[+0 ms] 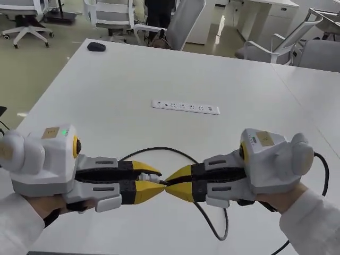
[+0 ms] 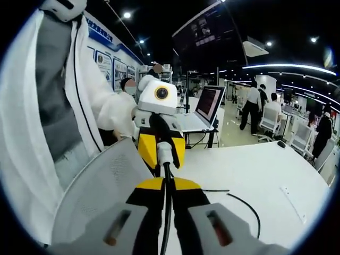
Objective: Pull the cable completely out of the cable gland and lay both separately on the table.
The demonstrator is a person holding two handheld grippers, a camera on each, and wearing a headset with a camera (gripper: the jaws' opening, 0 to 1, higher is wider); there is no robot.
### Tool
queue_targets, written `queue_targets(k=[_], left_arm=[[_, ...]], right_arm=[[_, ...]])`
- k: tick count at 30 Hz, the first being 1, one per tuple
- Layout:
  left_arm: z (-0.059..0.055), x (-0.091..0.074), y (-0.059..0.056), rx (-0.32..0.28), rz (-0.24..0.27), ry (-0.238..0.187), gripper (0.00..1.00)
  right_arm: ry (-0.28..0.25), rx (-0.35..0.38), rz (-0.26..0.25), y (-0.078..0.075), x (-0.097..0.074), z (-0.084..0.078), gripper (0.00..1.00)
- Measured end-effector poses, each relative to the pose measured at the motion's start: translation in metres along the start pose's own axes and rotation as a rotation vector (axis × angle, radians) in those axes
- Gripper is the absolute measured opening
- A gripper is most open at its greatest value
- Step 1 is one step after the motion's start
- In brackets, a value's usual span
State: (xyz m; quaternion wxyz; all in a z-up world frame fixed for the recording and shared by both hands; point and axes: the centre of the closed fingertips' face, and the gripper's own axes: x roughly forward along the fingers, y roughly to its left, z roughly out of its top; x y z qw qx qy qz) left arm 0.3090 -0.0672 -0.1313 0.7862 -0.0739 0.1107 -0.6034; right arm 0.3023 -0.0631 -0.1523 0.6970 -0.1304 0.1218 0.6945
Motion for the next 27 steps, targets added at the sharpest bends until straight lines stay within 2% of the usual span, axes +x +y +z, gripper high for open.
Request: queue_targets(k=[15, 22, 27], left_arm=[[-0.001, -0.001, 0.002, 0.014, 0.011, 0.013, 0.17], [0.000, -0.002, 0.004, 0.015, 0.013, 0.014, 0.17], [-0.001, -0.003, 0.005, 0.013, 0.011, 0.016, 0.17]], right_arm=[[0.008, -0.023, 0.009, -0.001, 0.002, -0.002, 0.03], [0.025, -0.006, -0.017, -0.005, -0.006, -0.014, 0.03], [0.061, 0.008, -0.023, -0.006, -0.008, -0.029, 0.03]])
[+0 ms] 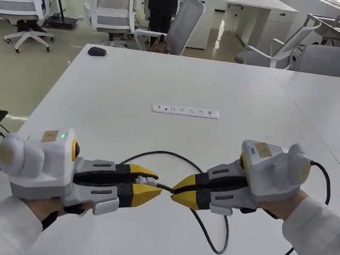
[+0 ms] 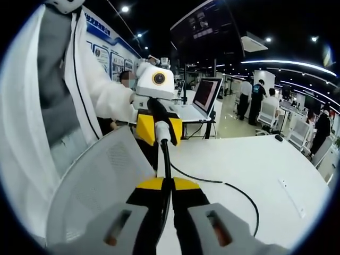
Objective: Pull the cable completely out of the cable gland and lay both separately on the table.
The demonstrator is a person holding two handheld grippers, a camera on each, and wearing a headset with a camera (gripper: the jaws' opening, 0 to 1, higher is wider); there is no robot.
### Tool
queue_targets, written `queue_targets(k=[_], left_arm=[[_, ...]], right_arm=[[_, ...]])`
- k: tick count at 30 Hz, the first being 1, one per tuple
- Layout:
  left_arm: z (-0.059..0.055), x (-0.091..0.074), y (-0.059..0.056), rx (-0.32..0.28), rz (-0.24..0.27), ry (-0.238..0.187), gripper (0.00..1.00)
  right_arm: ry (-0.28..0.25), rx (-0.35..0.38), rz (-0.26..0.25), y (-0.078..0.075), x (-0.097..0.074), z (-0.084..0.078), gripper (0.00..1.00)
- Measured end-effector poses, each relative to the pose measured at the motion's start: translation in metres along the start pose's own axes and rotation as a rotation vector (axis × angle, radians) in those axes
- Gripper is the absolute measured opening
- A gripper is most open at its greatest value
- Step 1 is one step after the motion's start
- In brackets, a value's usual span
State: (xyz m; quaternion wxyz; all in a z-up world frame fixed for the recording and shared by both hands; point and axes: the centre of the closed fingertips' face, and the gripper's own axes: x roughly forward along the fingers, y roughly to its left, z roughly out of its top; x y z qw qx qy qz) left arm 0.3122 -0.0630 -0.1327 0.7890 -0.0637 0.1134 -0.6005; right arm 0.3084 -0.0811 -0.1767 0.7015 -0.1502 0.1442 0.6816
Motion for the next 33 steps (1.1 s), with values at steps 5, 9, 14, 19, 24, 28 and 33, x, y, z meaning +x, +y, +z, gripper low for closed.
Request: queue_targets(k=[5, 9, 14, 19, 24, 28, 33], left_arm=[[0.000, -0.002, 0.003, -0.009, 0.004, -0.008, 0.17], [-0.001, -0.005, 0.004, -0.012, 0.007, -0.007, 0.17], [-0.001, -0.010, 0.007, -0.019, 0.016, -0.017, 0.17], [-0.002, -0.011, 0.009, -0.020, 0.019, -0.013, 0.17], [-0.005, -0.007, 0.009, -0.014, 0.011, -0.007, 0.17], [-0.005, -0.006, 0.010, -0.020, 0.013, -0.017, 0.17], [-0.003, -0.009, 0.015, -0.030, 0.023, -0.035, 0.17]], right_arm=[[0.039, 0.017, -0.013, -0.004, -0.002, -0.016, 0.03], [0.066, 0.032, -0.020, -0.005, -0.002, -0.028, 0.03], [0.105, 0.054, -0.031, -0.006, -0.003, -0.048, 0.03], [0.121, 0.080, -0.043, -0.008, -0.004, -0.061, 0.03], [0.139, 0.094, -0.046, -0.007, -0.001, -0.064, 0.03], [0.150, 0.100, -0.052, -0.009, -0.001, -0.065, 0.03], [0.136, 0.124, -0.067, -0.012, -0.004, -0.056, 0.10]])
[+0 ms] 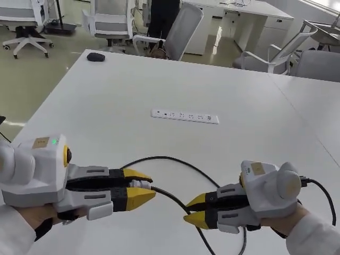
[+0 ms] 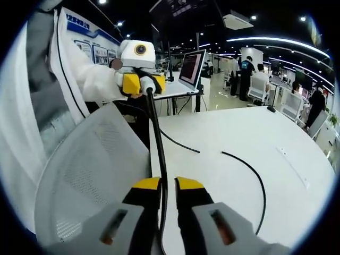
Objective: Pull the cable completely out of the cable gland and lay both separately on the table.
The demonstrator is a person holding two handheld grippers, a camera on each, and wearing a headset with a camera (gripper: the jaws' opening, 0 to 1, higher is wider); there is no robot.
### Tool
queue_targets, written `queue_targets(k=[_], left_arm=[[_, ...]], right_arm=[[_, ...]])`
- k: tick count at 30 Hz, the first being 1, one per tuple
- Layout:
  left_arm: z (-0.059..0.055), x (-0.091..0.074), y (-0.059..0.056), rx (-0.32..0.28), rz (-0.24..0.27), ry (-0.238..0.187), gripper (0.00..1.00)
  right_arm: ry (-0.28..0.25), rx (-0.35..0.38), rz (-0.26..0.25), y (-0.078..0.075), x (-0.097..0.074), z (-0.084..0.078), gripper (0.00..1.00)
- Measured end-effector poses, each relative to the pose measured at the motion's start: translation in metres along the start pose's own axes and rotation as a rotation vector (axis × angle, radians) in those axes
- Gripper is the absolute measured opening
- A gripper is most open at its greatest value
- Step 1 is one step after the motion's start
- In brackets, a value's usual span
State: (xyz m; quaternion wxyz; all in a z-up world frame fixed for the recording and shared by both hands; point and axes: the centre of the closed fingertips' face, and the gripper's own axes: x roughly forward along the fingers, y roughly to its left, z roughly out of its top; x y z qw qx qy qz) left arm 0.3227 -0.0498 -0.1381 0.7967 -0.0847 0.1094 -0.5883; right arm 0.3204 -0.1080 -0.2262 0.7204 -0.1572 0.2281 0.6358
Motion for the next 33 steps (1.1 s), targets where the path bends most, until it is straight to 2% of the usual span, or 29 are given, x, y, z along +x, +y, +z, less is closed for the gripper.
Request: queue_targets(k=[3, 8, 12, 22, 33], left_arm=[[-0.001, 0.000, 0.000, -0.002, -0.001, 0.000, 0.17], [-0.005, 0.004, -0.004, 0.006, -0.020, 0.009, 0.17], [-0.009, 0.009, -0.007, 0.021, -0.033, 0.021, 0.17], [-0.020, 0.011, -0.013, 0.043, -0.054, 0.026, 0.17], [-0.032, 0.010, -0.012, 0.050, -0.052, 0.016, 0.17]], right_arm=[[-0.015, -0.003, -0.001, 0.002, 0.000, 0.008, 0.14], [-0.089, -0.043, 0.011, 0.011, 0.001, 0.039, 0.15], [-0.133, -0.075, 0.028, 0.019, 0.004, 0.056, 0.14], [-0.157, -0.125, 0.042, 0.034, 0.011, 0.062, 0.05], [-0.146, -0.150, 0.013, 0.036, 0.020, 0.051, 0.04]])
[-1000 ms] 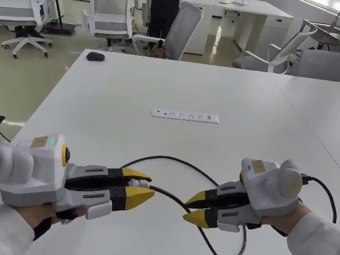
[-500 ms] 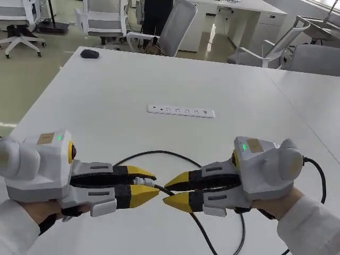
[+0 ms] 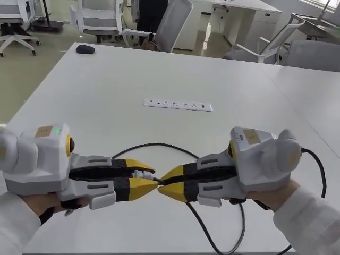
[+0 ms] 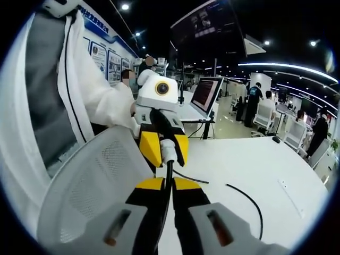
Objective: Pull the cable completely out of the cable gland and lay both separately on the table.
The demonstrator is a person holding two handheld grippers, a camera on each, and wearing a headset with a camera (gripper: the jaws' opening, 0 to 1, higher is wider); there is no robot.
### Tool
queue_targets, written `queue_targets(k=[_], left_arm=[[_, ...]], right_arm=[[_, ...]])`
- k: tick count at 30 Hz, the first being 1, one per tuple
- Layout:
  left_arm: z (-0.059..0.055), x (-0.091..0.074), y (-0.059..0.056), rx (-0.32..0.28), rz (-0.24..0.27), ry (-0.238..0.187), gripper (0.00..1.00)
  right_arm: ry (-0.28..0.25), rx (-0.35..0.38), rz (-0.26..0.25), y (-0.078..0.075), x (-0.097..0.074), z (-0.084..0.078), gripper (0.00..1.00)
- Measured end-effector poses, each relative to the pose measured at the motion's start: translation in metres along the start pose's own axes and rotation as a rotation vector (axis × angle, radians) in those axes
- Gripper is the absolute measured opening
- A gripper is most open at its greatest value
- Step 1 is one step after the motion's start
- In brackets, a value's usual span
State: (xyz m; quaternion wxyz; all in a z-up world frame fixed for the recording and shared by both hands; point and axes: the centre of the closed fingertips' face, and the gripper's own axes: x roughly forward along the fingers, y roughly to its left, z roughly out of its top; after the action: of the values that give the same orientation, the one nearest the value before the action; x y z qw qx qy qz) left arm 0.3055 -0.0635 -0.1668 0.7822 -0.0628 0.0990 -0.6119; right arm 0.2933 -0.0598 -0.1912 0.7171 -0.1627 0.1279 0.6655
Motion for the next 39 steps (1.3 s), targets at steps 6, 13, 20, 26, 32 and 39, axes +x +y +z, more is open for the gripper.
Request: queue_targets(k=[6, 13, 20, 26, 32, 39], left_arm=[[-0.004, 0.002, -0.005, 0.003, -0.010, 0.014, 0.17], [-0.006, 0.001, -0.005, 0.013, -0.005, 0.022, 0.17], [-0.005, -0.003, -0.004, 0.016, 0.006, 0.025, 0.17], [-0.005, -0.009, -0.002, 0.016, 0.020, 0.027, 0.17], [-0.003, -0.014, -0.001, 0.014, 0.032, 0.028, 0.17], [-0.003, -0.018, -0.005, 0.019, 0.034, 0.033, 0.17]], right_arm=[[0.001, 0.005, -0.001, 0.002, -0.002, -0.004, 0.03], [0.015, -0.007, 0.007, 0.002, 0.000, -0.008, 0.03], [0.038, -0.013, 0.011, 0.000, -0.001, -0.017, 0.03], [0.076, -0.008, 0.014, -0.002, -0.001, -0.031, 0.03], [0.123, 0.004, 0.009, -0.003, -0.006, -0.050, 0.03], [0.155, 0.040, -0.005, 0.000, -0.013, -0.071, 0.03]])
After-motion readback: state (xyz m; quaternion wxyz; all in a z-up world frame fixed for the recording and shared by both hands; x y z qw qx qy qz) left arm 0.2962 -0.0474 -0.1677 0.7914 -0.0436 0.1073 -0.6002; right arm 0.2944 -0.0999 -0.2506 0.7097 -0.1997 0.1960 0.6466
